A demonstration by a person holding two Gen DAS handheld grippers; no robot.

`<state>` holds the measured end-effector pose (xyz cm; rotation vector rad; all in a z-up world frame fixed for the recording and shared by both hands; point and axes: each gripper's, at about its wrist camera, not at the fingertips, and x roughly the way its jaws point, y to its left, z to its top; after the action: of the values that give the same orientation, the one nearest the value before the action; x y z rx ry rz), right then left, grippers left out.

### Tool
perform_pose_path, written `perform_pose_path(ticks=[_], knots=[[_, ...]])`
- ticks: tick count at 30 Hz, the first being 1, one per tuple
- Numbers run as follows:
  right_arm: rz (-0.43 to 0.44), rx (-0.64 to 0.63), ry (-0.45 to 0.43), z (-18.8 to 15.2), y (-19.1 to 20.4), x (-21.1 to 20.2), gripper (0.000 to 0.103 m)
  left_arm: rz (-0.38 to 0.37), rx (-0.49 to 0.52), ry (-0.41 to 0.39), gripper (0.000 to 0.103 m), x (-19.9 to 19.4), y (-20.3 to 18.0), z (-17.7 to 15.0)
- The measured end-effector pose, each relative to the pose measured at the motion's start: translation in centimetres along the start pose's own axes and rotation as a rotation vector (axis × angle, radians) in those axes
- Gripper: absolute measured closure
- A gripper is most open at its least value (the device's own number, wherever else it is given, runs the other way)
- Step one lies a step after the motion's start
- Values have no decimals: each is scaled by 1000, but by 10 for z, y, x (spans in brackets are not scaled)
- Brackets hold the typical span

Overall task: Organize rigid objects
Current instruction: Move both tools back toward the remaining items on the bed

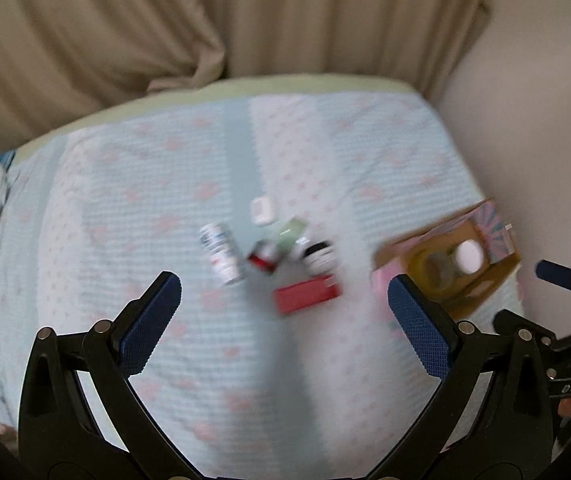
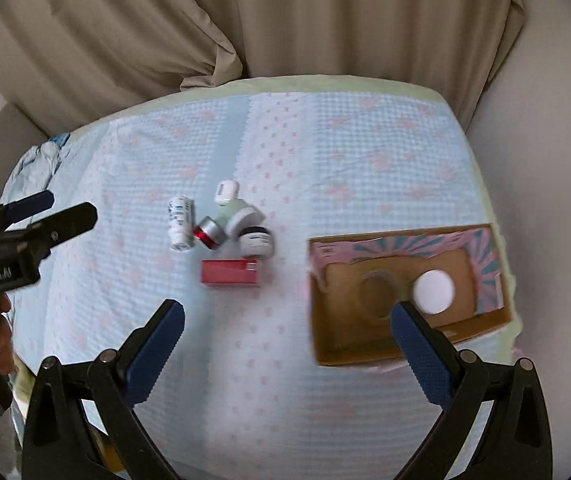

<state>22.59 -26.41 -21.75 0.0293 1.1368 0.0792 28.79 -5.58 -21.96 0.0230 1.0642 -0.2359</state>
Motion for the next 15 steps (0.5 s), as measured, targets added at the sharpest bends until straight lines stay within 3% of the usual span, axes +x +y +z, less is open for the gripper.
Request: perform_pose_path(ticks=[8,15], knots=[[-20,43,25,3,54,45,0,-16,-100,43,0,48,92,3],[-16,44,71,19,75,95,0,-12,-183,121,0,111,135,10]])
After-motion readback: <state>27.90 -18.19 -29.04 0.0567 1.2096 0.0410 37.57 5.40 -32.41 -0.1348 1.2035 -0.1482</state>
